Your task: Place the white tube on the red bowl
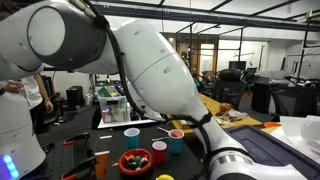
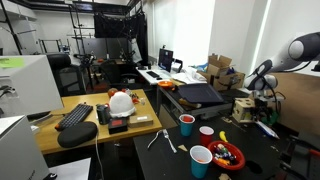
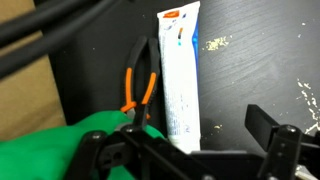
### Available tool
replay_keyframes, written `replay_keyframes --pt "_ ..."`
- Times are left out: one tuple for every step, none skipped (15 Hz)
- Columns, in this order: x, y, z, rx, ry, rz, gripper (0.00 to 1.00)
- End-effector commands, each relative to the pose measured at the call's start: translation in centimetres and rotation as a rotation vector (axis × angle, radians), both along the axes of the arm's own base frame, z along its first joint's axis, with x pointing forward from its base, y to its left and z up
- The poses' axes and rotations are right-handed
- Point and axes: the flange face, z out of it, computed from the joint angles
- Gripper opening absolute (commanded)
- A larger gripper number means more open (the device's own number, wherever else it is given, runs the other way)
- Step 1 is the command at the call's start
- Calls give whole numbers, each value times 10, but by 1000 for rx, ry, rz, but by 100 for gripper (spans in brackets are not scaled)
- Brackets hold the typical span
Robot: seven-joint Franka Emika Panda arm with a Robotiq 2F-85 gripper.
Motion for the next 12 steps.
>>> replay_keyframes --pt "1 7 -36 54 24 7 100" --pt "1 9 -37 68 31 0 100" --pt "1 9 -37 81 39 -7 100" --pt "1 9 -38 95 42 -10 100" --pt "0 9 -38 107 46 -15 100" --pt "0 9 -38 117 49 -19 100" --pt "-2 9 -38 126 50 -23 100" --pt "-5 9 -39 131 50 -31 100" --pt "-8 9 -41 134 48 -43 100" --pt "-13 9 -41 131 45 -56 100" --pt "-17 8 -41 135 38 -69 100" --pt "-22 8 -41 138 34 -91 100"
